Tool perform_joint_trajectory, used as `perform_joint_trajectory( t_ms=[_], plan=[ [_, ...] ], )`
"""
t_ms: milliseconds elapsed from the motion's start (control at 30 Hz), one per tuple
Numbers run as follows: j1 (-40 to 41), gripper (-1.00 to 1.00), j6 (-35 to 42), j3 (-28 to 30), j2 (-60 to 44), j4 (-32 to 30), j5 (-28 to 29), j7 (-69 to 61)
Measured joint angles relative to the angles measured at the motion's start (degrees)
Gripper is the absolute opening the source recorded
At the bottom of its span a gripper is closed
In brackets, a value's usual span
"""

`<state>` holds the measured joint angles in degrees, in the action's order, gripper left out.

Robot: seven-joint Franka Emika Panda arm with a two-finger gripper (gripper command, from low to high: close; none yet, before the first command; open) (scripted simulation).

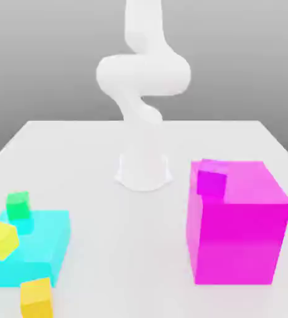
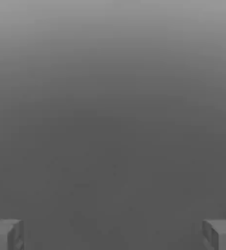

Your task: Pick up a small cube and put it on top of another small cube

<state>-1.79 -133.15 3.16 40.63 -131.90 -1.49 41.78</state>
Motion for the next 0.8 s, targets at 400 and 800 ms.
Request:
perform_joint_trajectory(
  t_ms=[400,800],
  plan=[
    [-5.66,0.0,-6.57,13.25,-25.26,-0.57,-10.07,-21.63],
    [-1.9,0.0,-13.51,17.03,-49.53,-1.28,-17.4,-41.17]
  ],
)
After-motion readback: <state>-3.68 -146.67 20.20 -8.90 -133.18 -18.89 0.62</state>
